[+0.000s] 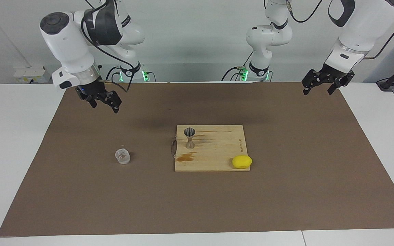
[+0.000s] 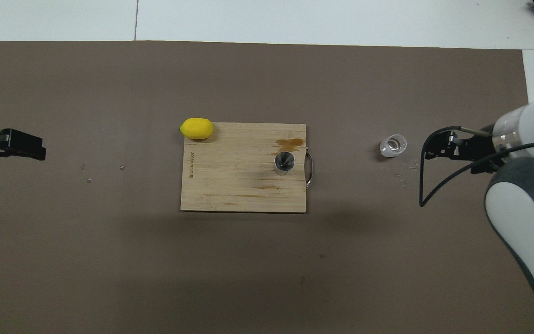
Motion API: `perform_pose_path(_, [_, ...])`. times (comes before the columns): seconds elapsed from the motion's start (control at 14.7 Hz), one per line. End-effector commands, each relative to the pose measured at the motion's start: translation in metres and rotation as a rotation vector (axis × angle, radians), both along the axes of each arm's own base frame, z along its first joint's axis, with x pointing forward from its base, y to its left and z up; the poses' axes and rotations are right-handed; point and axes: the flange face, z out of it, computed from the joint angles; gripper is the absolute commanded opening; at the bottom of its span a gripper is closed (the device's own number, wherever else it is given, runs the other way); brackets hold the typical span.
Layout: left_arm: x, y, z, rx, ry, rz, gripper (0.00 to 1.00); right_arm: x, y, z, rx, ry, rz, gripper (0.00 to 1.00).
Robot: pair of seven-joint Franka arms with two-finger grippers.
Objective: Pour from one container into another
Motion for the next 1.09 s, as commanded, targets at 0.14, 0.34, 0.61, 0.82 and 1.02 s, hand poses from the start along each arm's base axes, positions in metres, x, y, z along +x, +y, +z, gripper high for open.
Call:
perform_pose_path(0.14, [-0.004, 0.0, 0.003, -0.01, 0.003, 0.013, 1.0, 0.01, -0.025, 0.058, -0.051, -0.023, 0.024, 1.0])
perform_pose_path(0.34, [-0.004, 0.001, 0.004, -0.01, 0.002, 0.014, 1.0, 0.007, -0.027, 0.06, -0.081, 0.019, 0.068, 1.0])
perform_pose_path(0.61, [-0.004, 0.0, 0.003, -0.01, 0.003, 0.013, 1.0, -0.001, -0.018, 0.053, -0.063, 0.064, 0.095, 1.0])
perform_pose_path(0.82, [-0.004, 0.001, 0.003, -0.01, 0.003, 0.014, 1.0, -0.002, -0.012, 0.053, -0.06, 0.067, 0.153, 1.0])
perform_pose_path(1.02, [-0.004, 0.001, 0.003, -0.01, 0.003, 0.014, 1.0, -0.002, -0.011, 0.053, -0.021, 0.065, 0.155, 1.0])
